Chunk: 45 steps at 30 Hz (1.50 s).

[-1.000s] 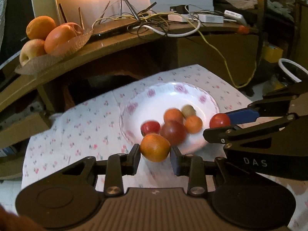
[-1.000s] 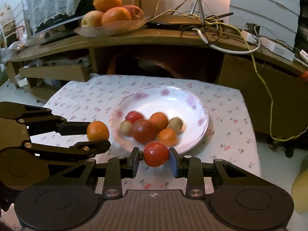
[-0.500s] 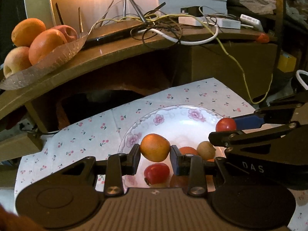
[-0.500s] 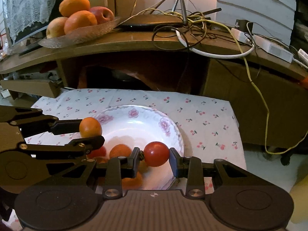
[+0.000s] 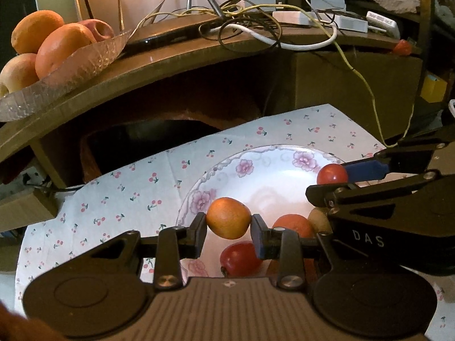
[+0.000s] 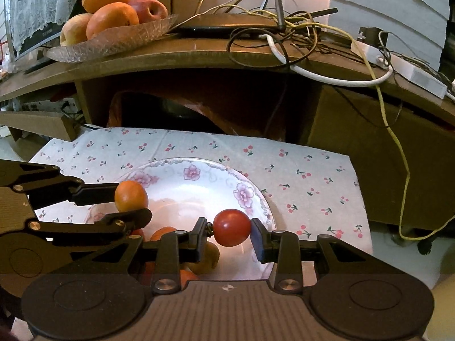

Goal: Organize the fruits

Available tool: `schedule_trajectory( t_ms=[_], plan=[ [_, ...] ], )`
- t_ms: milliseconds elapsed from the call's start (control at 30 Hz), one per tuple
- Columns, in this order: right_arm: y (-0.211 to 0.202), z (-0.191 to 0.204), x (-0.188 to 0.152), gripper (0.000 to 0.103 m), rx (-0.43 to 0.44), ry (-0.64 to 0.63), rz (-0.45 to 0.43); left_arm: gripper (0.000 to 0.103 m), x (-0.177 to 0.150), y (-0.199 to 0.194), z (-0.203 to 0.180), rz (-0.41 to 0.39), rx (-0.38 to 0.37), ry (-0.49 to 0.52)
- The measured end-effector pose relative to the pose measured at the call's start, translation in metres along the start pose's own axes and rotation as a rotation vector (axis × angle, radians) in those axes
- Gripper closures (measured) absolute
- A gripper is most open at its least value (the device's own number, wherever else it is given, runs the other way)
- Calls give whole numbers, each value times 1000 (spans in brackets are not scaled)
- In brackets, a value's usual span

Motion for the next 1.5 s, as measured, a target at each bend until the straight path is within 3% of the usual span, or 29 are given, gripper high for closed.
schedule_trajectory(
  t_ms=[500, 933, 1133, 1300, 1500],
  plan=[
    [-2, 1, 3, 62, -4, 7, -22, 64, -1, -1, 3, 2, 11, 0],
    [-27, 3, 1, 56, -30, 14, -51, 53, -2, -25, 13, -19, 35, -15],
    [-48, 8, -10, 53, -42, 38, -56, 35, -6, -47, 23, -44, 60, -39],
    [-65, 22, -16, 48, -39, 35, -68, 27, -12, -67, 27, -65, 87, -33],
    [-90, 35, -31, 47, -39, 51, -83, 7, -28, -89, 42, -64, 155, -57]
  ],
)
Point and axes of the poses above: each gripper's, at about its wrist camera, not at the fingertips, and y roughly the way its jaws point, z to its left, x to its top, the point moved 8 cm from there along y, roughly the way its jaws point, and after that the axes turned 14 degrees about x, right-handed, at the moved point
